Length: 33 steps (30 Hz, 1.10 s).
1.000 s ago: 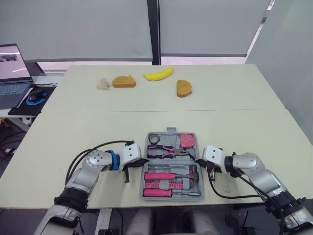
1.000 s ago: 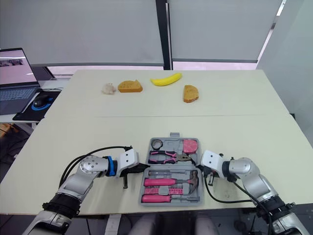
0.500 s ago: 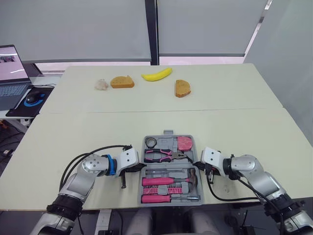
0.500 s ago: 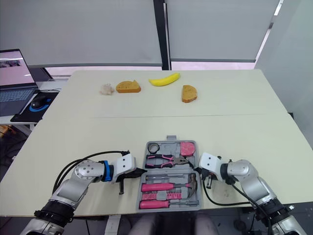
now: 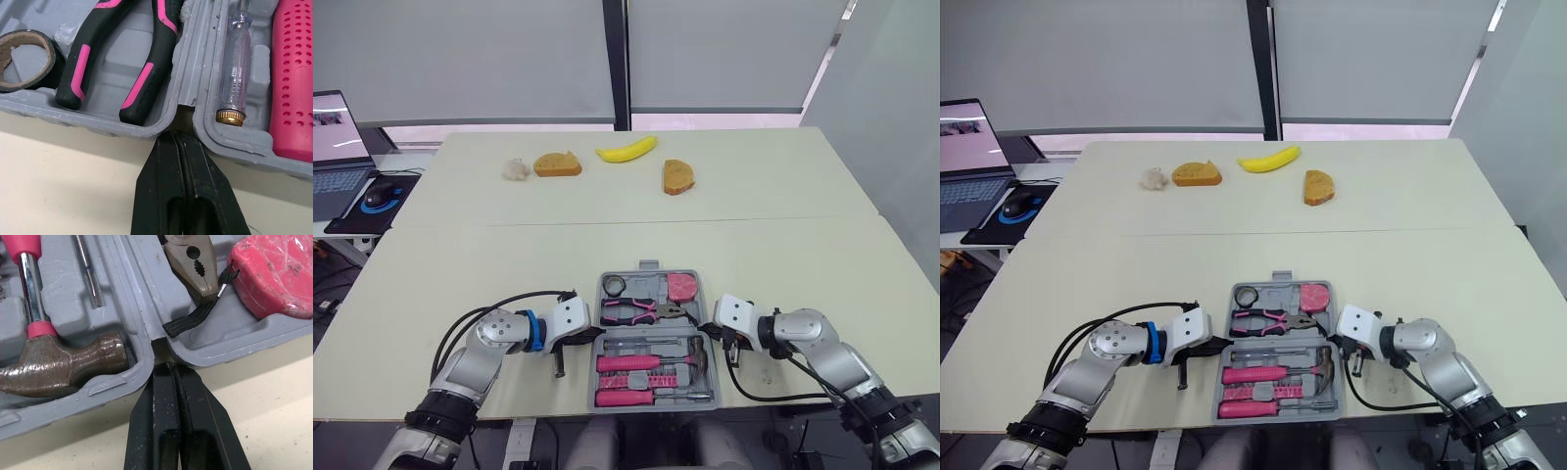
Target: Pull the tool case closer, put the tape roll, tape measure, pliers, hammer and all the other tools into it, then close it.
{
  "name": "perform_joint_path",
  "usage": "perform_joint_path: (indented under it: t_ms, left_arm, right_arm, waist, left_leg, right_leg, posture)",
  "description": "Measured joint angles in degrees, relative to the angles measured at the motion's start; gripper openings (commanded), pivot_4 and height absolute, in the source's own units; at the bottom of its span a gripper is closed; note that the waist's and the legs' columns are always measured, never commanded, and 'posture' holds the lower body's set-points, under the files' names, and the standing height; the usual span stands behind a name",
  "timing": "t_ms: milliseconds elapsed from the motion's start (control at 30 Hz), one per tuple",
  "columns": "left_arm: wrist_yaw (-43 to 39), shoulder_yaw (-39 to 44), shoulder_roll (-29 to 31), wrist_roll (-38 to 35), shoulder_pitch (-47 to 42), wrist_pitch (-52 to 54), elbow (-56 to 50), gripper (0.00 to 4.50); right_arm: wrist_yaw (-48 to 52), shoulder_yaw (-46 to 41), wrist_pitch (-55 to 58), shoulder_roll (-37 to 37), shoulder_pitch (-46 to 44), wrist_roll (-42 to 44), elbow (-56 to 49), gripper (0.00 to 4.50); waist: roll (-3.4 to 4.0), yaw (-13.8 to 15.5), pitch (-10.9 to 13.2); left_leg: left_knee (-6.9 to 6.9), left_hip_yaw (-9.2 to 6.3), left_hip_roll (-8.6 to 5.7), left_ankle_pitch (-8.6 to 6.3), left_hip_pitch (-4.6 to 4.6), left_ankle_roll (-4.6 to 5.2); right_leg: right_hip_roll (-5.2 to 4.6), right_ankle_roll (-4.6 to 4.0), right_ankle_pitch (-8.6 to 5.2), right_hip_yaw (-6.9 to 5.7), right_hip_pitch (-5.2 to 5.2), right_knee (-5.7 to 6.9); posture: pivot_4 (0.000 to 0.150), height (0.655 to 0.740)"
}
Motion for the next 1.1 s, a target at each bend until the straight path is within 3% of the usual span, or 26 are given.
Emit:
perform_joint_path:
  t_ms: [200, 400, 567, 733, 1100]
  left_arm:
    - [0.8, 0.3, 0.8, -0.6, 0.1, -0.1, 0.4, 0.0]
    - [0.2, 4.3, 6.9, -2.0, 0.7, -1.5, 1.5, 0.0]
    - [-6.4, 5.8, 8.0, -9.2, 4.3, -3.9, -9.6, 0.0]
    - [-11.6, -0.2, 8.0, -11.0, 7.2, -4.5, -18.3, 0.0]
    - [-9.6, -11.6, 2.2, -2.3, 2.4, -2.8, -16.6, 0.0]
  right_arm:
    - [-0.7, -1.6, 6.5, -3.8, 2.0, 0.2, -7.5, 0.02]
    - [-3.5, -7.4, 10.5, -10.6, 8.9, -1.4, -17.5, 0.02]
    - [-4.3, -13.9, 11.6, -10.7, 14.2, 2.9, -25.6, 0.02]
    - [-5.0, -13.4, 13.1, -10.7, 17.8, 3.3, -29.1, 0.02]
    - [-8.5, -8.8, 19.2, -9.8, 14.4, 2.8, -31.5, 0.02]
  waist:
    - [0.0, 0.1, 0.0]
    - [0.01, 0.1, 0.0]
    - [0.01, 0.3, 0.0]
    - [0.03, 0.4, 0.0]
    - [0.01, 0.4, 0.0]
  left_leg:
    - [0.0, -0.02, -0.02, 0.0, -0.03, 0.0]
    - [-0.02, -0.02, 0.0, -0.01, -0.04, 0.01]
    - [0.0, 0.01, -0.04, -0.01, -0.09, 0.0]
    - [-0.02, 0.01, -0.01, -0.01, -0.06, 0.01]
    - [0.01, 0.02, -0.06, -0.01, -0.07, 0.02]
  right_leg:
    - [-0.03, 0.0, 0.0, -0.01, -0.01, 0.0]
    - [-0.03, 0.0, 0.0, -0.01, -0.03, -0.02]
    - [-0.11, 0.0, 0.0, 0.0, 0.04, -0.15]
    - [-0.08, 0.0, 0.0, -0.01, 0.06, -0.13]
    - [-0.03, 0.02, 0.0, -0.04, 0.09, -0.11]
  posture:
    - [0.15, 0.74]
    - [0.15, 0.74]
    - [0.15, 0.74]
    - [0.15, 0.74]
    - [0.15, 0.74]
